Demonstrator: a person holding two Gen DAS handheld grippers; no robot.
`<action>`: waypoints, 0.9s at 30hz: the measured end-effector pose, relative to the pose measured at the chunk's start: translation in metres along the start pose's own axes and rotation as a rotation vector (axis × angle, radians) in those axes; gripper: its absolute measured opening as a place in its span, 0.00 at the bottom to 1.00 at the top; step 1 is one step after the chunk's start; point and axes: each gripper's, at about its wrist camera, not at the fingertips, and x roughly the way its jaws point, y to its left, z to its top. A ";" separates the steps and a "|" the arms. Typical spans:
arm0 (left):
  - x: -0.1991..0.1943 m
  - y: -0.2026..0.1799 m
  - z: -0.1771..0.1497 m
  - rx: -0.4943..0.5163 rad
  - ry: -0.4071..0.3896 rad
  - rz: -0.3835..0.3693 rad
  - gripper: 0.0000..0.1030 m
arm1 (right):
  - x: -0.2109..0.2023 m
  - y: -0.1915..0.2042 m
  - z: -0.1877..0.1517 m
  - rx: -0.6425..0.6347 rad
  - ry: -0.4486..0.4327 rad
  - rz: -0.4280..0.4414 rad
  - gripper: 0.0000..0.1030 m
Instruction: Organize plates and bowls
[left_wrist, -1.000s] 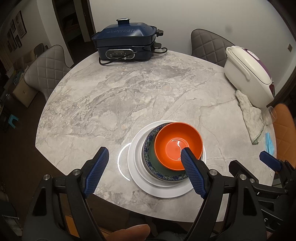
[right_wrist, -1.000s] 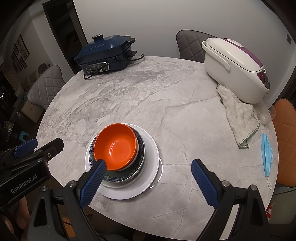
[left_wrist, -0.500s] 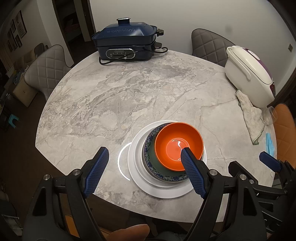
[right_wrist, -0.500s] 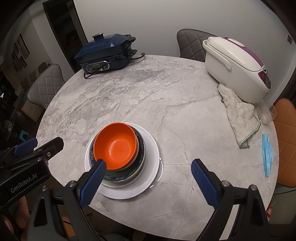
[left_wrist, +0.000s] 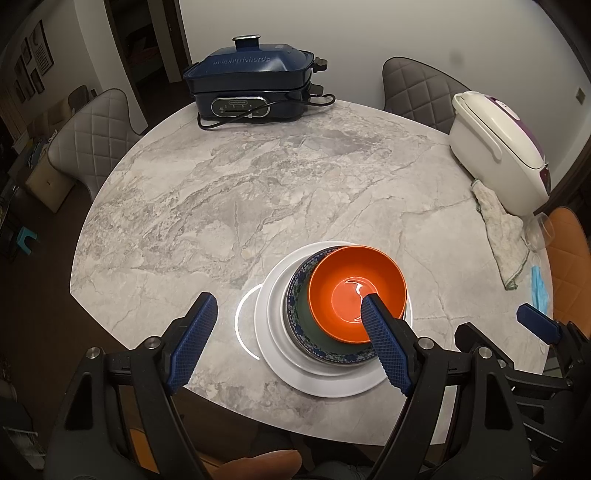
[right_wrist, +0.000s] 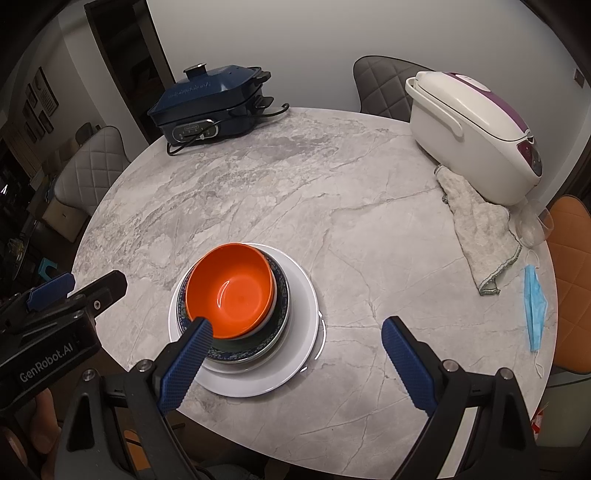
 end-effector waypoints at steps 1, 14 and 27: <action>0.000 0.000 0.000 0.000 0.000 0.000 0.77 | 0.000 0.000 -0.002 0.001 0.000 0.000 0.92; 0.000 -0.001 0.000 -0.001 0.000 0.003 0.77 | 0.001 -0.001 0.001 -0.002 0.002 0.000 0.92; 0.001 -0.001 0.001 -0.002 0.001 0.004 0.77 | 0.002 -0.001 -0.001 -0.003 0.005 0.000 0.92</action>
